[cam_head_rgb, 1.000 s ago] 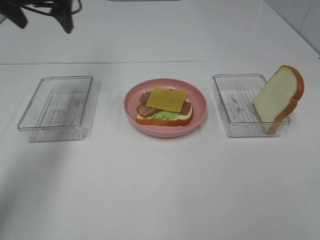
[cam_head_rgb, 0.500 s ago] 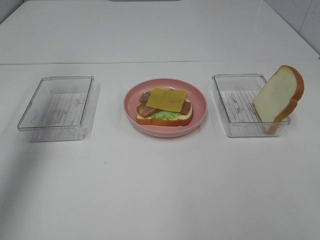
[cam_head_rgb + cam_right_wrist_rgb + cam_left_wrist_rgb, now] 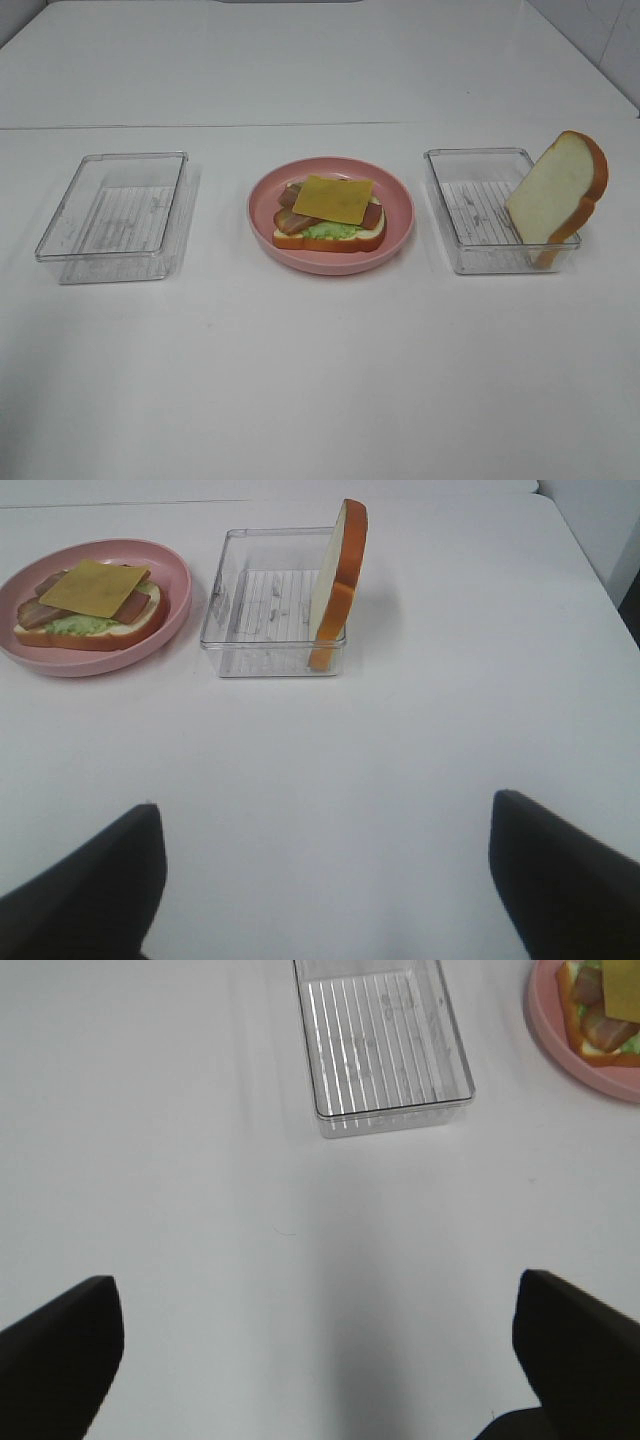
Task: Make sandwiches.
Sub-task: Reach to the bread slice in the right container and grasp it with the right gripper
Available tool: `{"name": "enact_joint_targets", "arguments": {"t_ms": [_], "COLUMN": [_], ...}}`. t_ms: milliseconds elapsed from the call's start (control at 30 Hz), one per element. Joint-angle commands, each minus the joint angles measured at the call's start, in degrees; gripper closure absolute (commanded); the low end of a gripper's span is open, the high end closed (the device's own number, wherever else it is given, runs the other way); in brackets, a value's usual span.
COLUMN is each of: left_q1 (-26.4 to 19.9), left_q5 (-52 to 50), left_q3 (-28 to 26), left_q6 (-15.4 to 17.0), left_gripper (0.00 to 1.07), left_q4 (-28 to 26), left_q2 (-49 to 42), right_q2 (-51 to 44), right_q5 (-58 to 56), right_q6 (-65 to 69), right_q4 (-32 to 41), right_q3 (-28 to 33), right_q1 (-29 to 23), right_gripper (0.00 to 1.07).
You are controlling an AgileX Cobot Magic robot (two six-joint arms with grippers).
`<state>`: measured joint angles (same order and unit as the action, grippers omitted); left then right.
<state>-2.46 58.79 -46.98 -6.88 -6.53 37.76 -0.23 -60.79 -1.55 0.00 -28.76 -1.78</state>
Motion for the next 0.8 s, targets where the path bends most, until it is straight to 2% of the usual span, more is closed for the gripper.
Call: {"name": "enact_joint_targets", "arguments": {"t_ms": [33,67,100,167,200,367,567,800], "left_q1": [0.2,0.2,0.2,0.2,0.2,0.2,0.1,0.1], "left_q5": [1.4,1.7,1.7,1.6,1.6,1.6,1.4,0.7], "left_q3": [4.4,6.2,6.2,9.2,9.2,14.7,18.0,18.3], "left_q6": [-0.3,-0.3,-0.3,-0.3,-0.3,0.1,-0.2,0.3], "left_gripper": [0.09,0.09,0.09,0.09,0.09,0.09,0.09,0.09], "left_q4": [-0.2,-0.3,-0.3,-0.5,-0.5,-1.5,-2.6,-2.3], "left_q2": [-11.3,-17.8,-17.8,-25.8,-25.8,-38.5,-39.1,-39.2], "right_q2": [-1.2,-1.2,-1.2,-1.2,-1.2,-1.2,-0.9,-0.9], "right_q5": [0.6,0.6,0.6,0.6,0.6,0.6,0.6,0.6], "right_q6": [-0.5,-0.5,-0.5,-0.5,-0.5,-0.5,-0.6,-0.5], "right_q4": [0.0,0.0,0.0,0.0,0.0,0.0,0.0,0.0], "right_q3": [0.1,0.1,0.1,0.1,0.1,0.1,0.1,0.1], "right_q1": [0.0,0.0,0.0,0.0,0.0,0.0,0.0,0.0], "right_gripper": [0.23,0.23,0.23,0.23,0.23,0.23,0.23,0.23]}}
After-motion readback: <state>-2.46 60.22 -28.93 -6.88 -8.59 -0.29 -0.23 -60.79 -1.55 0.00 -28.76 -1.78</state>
